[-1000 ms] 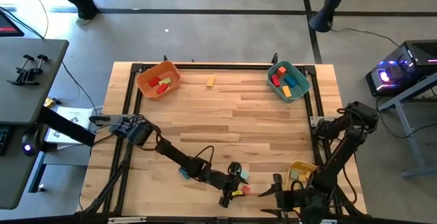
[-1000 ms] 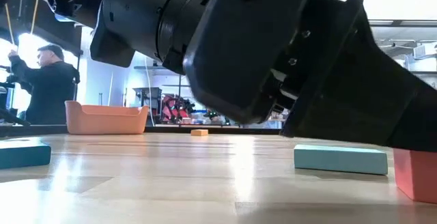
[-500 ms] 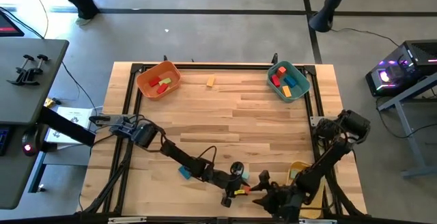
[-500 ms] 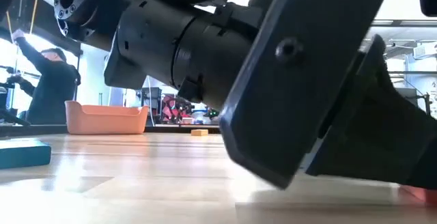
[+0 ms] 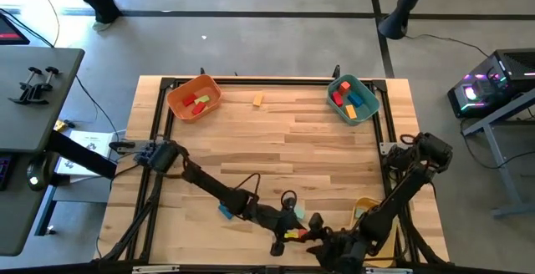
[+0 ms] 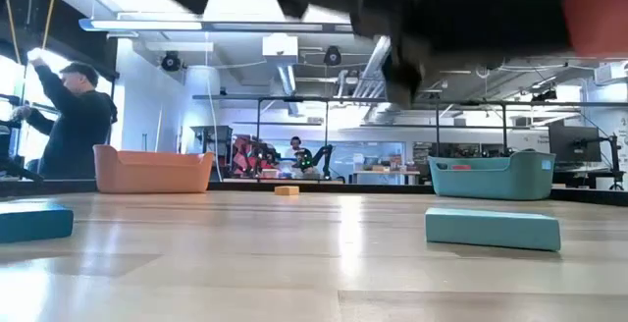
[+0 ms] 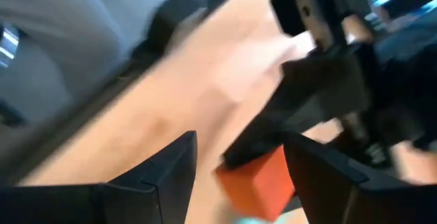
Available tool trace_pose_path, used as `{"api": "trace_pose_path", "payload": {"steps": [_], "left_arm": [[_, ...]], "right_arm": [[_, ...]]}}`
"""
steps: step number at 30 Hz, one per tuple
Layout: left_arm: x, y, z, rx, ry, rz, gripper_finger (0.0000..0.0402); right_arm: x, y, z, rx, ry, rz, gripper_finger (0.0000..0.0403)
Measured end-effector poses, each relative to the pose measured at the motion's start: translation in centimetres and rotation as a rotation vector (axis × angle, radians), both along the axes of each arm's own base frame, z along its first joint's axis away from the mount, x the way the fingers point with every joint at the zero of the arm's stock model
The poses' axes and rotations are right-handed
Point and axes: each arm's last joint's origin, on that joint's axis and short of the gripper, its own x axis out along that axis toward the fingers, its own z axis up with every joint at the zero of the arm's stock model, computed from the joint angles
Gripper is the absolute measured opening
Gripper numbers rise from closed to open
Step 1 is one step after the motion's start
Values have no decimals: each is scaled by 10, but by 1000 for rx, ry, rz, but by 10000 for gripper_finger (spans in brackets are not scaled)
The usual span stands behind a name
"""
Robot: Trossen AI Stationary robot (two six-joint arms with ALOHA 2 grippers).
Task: Sort blocks by size
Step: Put the orange cube block into the yellow bin
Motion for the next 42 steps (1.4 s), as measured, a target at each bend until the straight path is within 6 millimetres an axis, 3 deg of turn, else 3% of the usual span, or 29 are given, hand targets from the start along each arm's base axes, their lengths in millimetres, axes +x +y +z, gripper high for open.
{"api": "trace_pose_path", "payload": {"steps": [7, 14, 18, 22, 33, 36, 39, 42], "left_arm": [[-8, 1, 50, -33, -78, 57, 100], [-16, -5, 82, -52, -204, 68, 100], [-12, -1, 88, -106, -268, 26, 100], [-8, 6, 85, -121, -265, 39, 100], [-4, 14, 89, -193, -278, 21, 100], [-4, 14, 88, -196, -265, 23, 102], [-4, 14, 87, -196, -246, 20, 124], [-4, 13, 83, -201, -200, 28, 152]], "right_arm": [[5, 8, 56, -282, -94, -7, 215], [-28, 22, 92, -427, -191, -97, 215], [-42, 29, 91, -389, -271, -175, 215], [-45, 34, 75, -399, -330, -215, 215], [-16, 24, 68, -530, -326, -223, 212], [-14, 24, 67, -510, -297, -189, 185], [-14, 26, 68, -439, -275, -172, 131], [-16, 28, 67, -299, -234, -190, 128]]}}
